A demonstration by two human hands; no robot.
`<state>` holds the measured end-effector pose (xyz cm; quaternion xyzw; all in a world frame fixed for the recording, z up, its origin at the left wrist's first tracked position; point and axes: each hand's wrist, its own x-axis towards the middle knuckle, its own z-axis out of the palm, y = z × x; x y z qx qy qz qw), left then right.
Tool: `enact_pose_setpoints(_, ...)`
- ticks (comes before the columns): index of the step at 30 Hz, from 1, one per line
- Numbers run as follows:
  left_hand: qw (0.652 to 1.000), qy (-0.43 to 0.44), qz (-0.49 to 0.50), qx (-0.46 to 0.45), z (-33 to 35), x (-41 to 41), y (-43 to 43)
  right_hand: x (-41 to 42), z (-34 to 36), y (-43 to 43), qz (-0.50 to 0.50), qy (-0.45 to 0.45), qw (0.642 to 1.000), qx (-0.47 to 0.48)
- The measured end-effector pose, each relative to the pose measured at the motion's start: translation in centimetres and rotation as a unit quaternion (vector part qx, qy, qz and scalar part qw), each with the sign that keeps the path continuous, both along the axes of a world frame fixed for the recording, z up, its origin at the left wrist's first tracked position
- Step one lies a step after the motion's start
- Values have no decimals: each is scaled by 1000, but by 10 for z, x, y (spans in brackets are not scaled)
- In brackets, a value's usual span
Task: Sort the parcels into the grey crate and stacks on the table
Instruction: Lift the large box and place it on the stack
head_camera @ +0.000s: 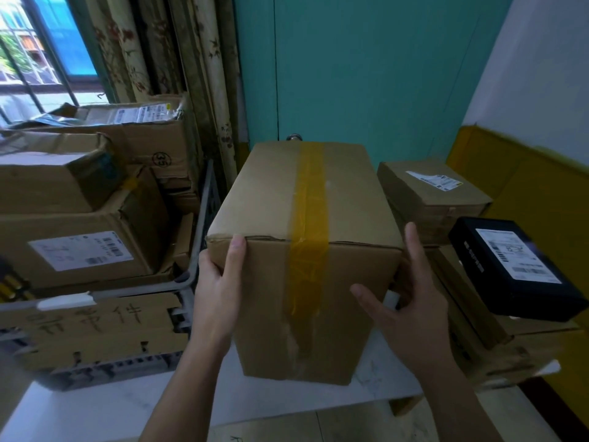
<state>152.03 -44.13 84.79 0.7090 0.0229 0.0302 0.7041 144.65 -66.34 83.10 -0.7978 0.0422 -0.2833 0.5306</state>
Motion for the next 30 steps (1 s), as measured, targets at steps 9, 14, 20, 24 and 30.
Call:
enact_pose_setpoints(9,997,4,-10,70,5,25,11,-16,15,-2,-109,-158,934,-301)
enact_pose_setpoints(14,984,-80,104,118,-3,20,1,-10,22,2,-27,-91,971,-218)
enact_pose_setpoints(20,967,-223,-39,119,-26,-29,-26,3,22,-3,45,60,982,-175)
enact_pose_setpoints(24,951,-187,-140,203,-26,-31,-24,9,25,7,50,47,975,-211)
enact_pose_setpoints(30,948,-130,-109,268,-15,-12,-22,25,27,13,25,-5,966,-256)
